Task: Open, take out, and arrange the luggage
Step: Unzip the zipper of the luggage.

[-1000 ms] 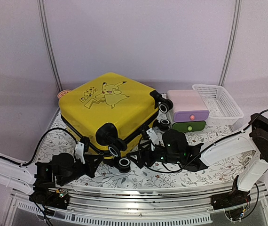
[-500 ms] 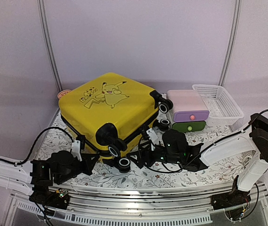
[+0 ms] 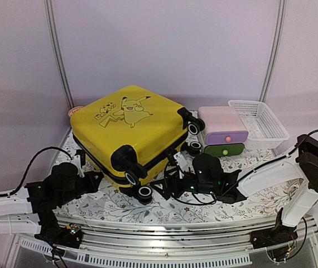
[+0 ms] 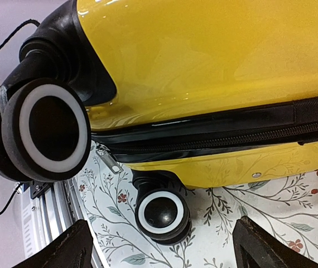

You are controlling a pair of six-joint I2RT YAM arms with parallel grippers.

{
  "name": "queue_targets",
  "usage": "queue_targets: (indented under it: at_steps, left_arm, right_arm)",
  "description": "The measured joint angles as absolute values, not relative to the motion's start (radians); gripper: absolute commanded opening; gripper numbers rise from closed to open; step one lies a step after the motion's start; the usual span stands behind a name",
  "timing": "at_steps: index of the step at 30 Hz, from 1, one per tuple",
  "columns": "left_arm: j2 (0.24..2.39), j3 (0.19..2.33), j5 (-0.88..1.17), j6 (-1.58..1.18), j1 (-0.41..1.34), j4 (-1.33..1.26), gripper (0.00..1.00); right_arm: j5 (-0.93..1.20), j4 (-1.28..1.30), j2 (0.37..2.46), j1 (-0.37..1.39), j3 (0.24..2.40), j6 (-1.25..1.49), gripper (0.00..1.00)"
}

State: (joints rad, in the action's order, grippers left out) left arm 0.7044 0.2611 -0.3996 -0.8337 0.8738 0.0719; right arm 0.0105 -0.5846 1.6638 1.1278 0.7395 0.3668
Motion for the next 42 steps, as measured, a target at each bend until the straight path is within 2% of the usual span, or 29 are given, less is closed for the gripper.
queue_targets:
  at_steps: [12,13,18,22,23,25,27,29,33,42]
  left_arm:
    - [0.731,0.261,-0.364,-0.739,0.836,0.036,0.00]
    - [0.737,0.261,-0.363,-0.734,0.835,0.030,0.02]
    - [0.767,0.261,-0.364,-0.712,0.830,0.004,0.30]
    - [0.767,0.268,-0.363,-0.704,0.825,0.010,0.35]
    - [0.765,0.274,-0.363,-0.703,0.825,0.021,0.35]
    - [0.763,0.291,-0.358,-0.698,0.826,0.051,0.36]
    - [0.755,0.305,-0.345,-0.685,0.830,0.080,0.38]
    - [0.741,0.316,-0.327,-0.677,0.836,0.099,0.39]
    - [0.703,0.332,-0.292,-0.662,0.845,0.132,0.40]
    - [0.702,0.388,-0.201,-0.658,0.869,0.119,0.41]
  right_arm:
    - [-0.005,-0.659,1.708,1.140,0.751,0.356,0.89]
    - [-0.019,-0.681,1.707,1.148,0.743,0.350,0.89]
    - [-0.090,-0.735,1.707,1.172,0.720,0.316,0.91]
    - [-0.162,-0.878,1.699,1.172,0.646,0.279,0.94]
    - [-0.173,-0.929,1.697,1.172,0.616,0.271,0.92]
    - [-0.196,-1.126,1.708,1.172,0.522,0.248,0.80]
    - [-0.211,-1.334,1.777,1.172,0.443,0.218,0.79]
    - [-0.196,-1.433,1.874,1.171,0.414,0.186,0.80]
    - [-0.127,-1.509,1.972,1.177,0.413,0.102,0.76]
    - [-0.116,-1.551,2.000,1.188,0.543,0.051,0.71]
